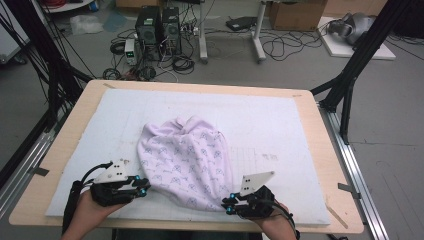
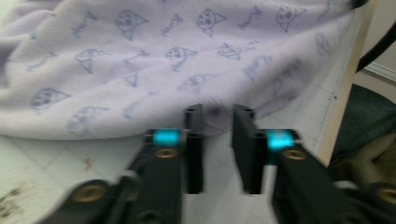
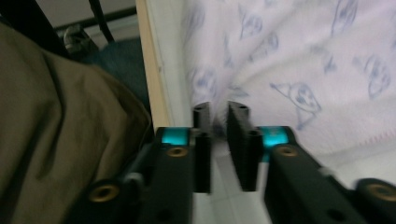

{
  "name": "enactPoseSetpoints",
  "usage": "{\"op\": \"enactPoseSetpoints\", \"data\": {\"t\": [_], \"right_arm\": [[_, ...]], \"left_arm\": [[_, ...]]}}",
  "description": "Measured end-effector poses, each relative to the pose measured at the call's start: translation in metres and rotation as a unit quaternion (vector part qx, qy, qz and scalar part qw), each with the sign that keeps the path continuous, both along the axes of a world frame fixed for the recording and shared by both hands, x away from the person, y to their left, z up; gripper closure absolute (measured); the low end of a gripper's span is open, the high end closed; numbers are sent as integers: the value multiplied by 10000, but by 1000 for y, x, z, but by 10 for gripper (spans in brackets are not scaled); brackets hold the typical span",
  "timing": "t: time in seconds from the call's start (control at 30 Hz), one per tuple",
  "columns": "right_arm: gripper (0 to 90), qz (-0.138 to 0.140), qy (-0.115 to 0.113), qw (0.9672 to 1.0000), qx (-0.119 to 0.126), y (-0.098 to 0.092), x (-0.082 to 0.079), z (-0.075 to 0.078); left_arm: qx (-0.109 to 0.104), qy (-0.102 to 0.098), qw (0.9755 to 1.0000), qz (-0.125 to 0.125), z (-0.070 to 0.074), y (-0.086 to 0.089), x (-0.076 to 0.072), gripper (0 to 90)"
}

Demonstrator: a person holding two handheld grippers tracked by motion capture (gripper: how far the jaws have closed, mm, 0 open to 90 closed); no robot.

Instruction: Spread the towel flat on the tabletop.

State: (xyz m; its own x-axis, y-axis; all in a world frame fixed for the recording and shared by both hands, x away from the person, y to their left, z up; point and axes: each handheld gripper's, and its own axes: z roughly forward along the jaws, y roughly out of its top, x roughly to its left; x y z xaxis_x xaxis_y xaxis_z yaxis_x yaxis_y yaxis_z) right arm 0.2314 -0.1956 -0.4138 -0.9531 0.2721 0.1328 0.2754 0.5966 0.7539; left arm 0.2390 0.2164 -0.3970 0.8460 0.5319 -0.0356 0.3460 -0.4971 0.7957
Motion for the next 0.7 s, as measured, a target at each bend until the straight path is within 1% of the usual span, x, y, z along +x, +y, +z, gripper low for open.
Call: {"op": "enactPoseSetpoints", "data": {"t": [0.03,0.07,0.1,0.13,0.2,0.23,0.27,0.3,0.33,0.37,0.43,0.47,0.5,0.53,0.57,0.6,0.63,0.67,0.7], "right_arm": [[713,-20,-61,9999,91,-1,3,5],[667,-90,-184,9997,122,-2,8,11],[602,-262,-299,9991,143,-4,16,16],[579,-363,-351,9986,129,-4,23,18],[542,-558,-570,9968,-98,-4,43,21],[533,-672,-610,9957,-161,-3,53,19],[524,-786,-593,9949,-207,-3,64,16],[514,-898,-540,9942,-253,-2,76,10],[509,-930,-480,9938,-380,-1,84,4],[500,-934,-427,9935,-489,1,88,0],[490,-935,-259,9929,-683,5,96,-10],[490,-905,-221,9925,-796,7,98,-14],[496,-908,-194,9916,-905,10,100,-18],[511,-872,-179,9917,-933,11,101,-20],[600,-889,-270,9918,-872,11,99,-23],[674,-818,-214,9933,-792,10,99,-23],[753,-796,-151,9938,-755,9,98,-23],[850,-747,-112,9943,-749,9,98,-23],[871,-686,-34,9948,-748,8,97,-22]], "left_arm": [[-2,-20,10000,94,2,3,3,622],[-34,-52,9997,241,4,6,8,580],[-37,-55,9995,296,5,8,12,536],[-57,-66,9993,372,6,10,17,516],[-56,-49,9989,456,4,10,30,506],[-22,-48,9987,509,2,9,37,503],[25,-1,9984,559,-2,7,46,500],[4,69,9983,574,-5,5,52,494],[32,100,9983,572,-8,3,56,484],[86,108,9983,564,-12,0,61,484],[182,188,9982,540,-19,-7,68,486],[243,232,9979,550,-24,-11,72,495],[284,281,9977,540,-27,-13,74,519],[364,344,9975,495,-33,-17,76,562],[411,373,9975,448,-37,-20,77,640],[408,338,9977,433,-39,-22,76,679],[367,288,9980,423,-39,-24,74,730],[414,299,9979,395,-38,-24,74,794],[449,308,9978,372,-36,-24,74,823]]}}
